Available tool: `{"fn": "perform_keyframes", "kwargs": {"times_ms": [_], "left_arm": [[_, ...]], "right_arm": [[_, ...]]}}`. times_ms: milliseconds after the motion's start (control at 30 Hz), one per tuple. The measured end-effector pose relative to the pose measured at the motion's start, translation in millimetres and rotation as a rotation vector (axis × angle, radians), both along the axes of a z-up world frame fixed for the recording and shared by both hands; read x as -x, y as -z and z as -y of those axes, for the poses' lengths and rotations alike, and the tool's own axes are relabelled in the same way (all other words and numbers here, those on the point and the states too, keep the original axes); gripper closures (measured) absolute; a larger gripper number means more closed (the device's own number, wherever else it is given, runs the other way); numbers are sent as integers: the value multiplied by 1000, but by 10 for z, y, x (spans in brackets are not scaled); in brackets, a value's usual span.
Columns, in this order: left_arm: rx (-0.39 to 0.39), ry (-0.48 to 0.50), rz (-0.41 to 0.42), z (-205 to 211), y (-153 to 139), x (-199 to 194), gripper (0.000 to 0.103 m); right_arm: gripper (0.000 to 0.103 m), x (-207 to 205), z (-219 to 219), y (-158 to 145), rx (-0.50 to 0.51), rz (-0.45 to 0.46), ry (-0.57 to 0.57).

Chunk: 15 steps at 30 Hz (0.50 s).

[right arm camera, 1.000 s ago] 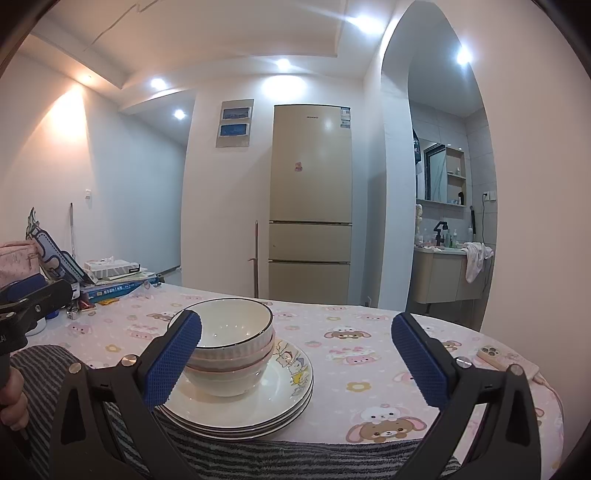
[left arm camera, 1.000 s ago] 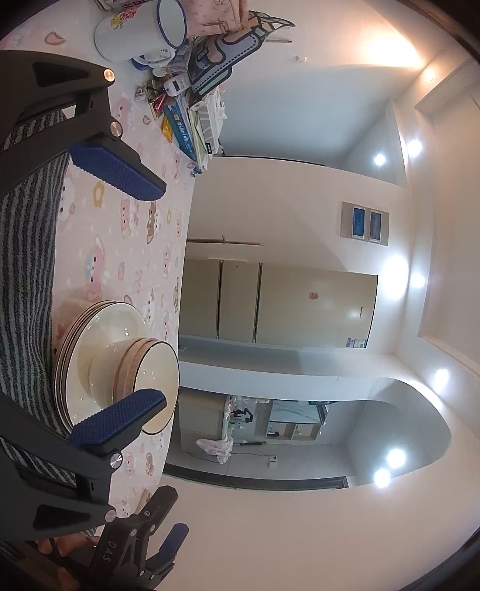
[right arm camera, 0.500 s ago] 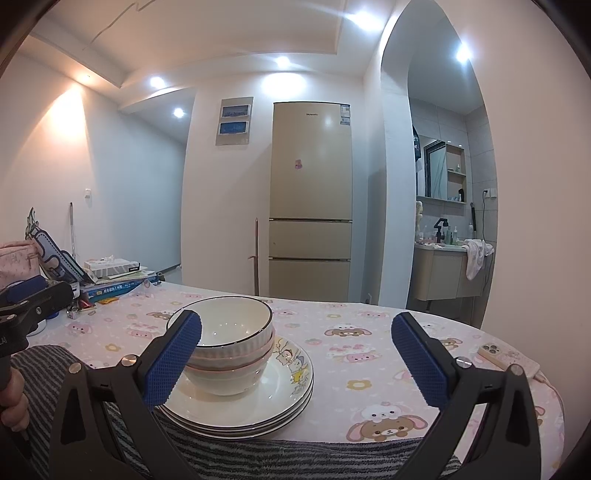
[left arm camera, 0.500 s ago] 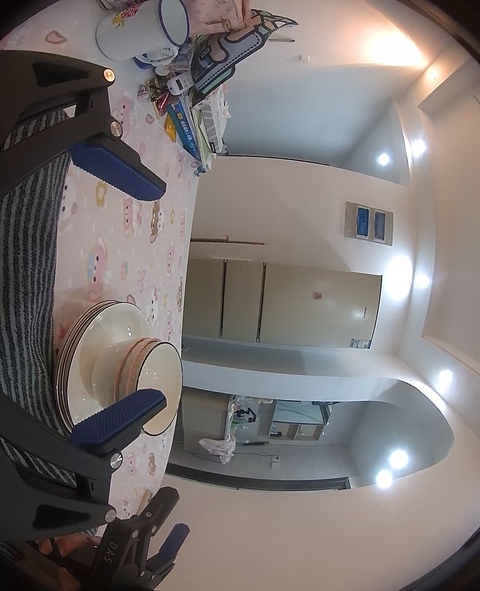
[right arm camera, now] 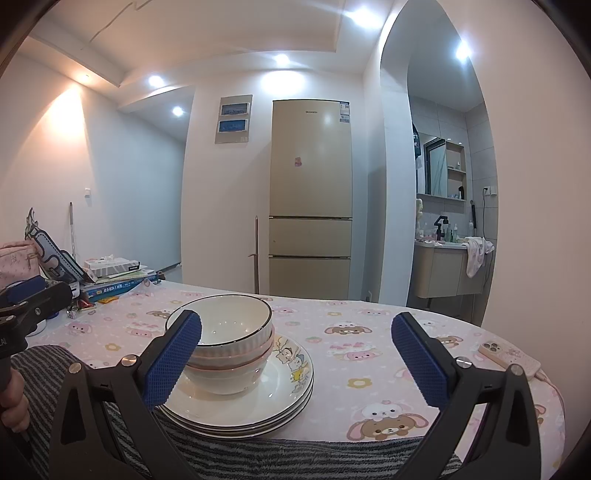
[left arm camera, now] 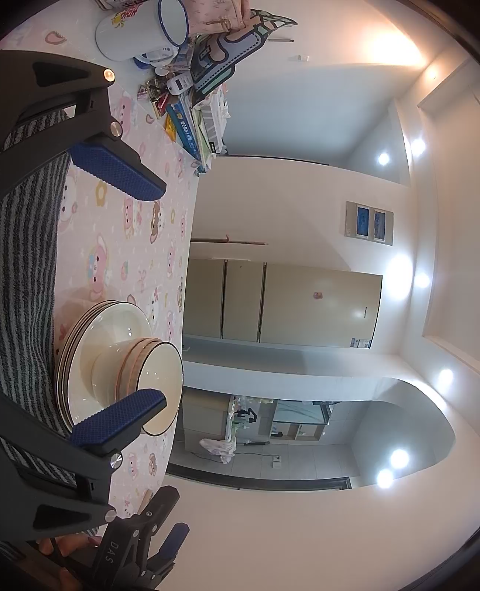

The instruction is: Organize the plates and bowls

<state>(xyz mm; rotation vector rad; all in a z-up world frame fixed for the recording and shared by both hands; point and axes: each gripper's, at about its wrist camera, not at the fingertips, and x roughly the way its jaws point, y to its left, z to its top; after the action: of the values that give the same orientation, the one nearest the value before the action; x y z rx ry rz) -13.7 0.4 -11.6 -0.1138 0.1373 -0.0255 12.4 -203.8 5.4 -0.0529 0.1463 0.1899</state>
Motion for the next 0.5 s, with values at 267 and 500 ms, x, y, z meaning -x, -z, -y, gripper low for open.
{"fn": "perform_keyframes", "kwargs": {"times_ms": [267, 500], "left_arm": [[0, 0, 0, 0, -3, -2, 0], [-1, 0, 0, -2, -4, -1, 0]], "right_arm": [[0, -2, 0, -6, 0, -2, 0], [0, -2, 1, -9, 0, -2, 0]]}}
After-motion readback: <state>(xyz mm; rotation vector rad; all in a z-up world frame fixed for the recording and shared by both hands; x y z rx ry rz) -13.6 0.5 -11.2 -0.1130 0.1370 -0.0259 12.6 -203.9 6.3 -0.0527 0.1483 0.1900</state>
